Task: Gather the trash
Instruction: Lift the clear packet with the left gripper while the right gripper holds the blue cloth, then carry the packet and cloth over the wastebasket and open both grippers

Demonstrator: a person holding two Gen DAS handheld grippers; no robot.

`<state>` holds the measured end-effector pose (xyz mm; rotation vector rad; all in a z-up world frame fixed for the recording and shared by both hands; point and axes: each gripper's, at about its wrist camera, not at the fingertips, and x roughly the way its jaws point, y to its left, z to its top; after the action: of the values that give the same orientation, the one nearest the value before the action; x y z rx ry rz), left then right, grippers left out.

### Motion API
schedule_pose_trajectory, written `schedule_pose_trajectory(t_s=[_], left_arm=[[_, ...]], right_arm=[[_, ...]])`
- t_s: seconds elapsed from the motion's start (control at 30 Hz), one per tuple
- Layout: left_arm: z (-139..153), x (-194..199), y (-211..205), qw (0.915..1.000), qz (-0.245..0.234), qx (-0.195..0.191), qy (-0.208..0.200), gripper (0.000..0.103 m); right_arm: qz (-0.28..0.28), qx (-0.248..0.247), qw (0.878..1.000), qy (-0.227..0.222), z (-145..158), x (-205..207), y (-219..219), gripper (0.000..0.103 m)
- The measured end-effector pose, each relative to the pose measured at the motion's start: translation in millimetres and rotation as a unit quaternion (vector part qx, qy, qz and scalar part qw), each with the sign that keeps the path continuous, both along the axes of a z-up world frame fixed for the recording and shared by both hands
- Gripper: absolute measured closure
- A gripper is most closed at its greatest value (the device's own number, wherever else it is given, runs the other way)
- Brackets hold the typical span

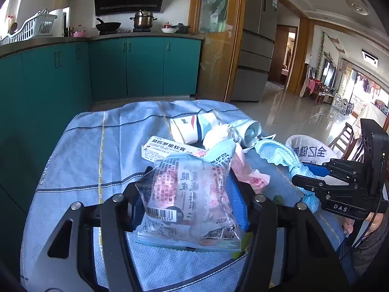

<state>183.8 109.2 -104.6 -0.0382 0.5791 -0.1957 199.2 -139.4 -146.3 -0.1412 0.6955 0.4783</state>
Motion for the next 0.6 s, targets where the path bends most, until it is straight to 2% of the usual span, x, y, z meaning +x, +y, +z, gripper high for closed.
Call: schedule_pose_trajectory(t_s=[0.3, 0.4, 0.5, 0.6], left_arm=[[0, -8, -14, 0.9993, -0.004, 0.023, -0.028, 0.044], [4, -8, -21, 0.9985, 0.016, 0.033, -0.041, 0.044], [15, -7, -37, 0.9987, 0.002, 0.008, -0.051, 0.044], [27, -3, -66, 0.9981, -0.023, -0.008, -0.057, 0.044]], right_arm=[[-0.050, 0.018, 0.998, -0.040, 18, -5, -37, 0.068], [-0.083, 0.023, 0.995, -0.057, 27, -10, -64, 0.068], [-0.119, 0.022, 0.989, -0.079, 37, -13, -93, 0.068], [-0.167, 0.046, 0.980, -0.099, 49, -19, -138, 0.068]])
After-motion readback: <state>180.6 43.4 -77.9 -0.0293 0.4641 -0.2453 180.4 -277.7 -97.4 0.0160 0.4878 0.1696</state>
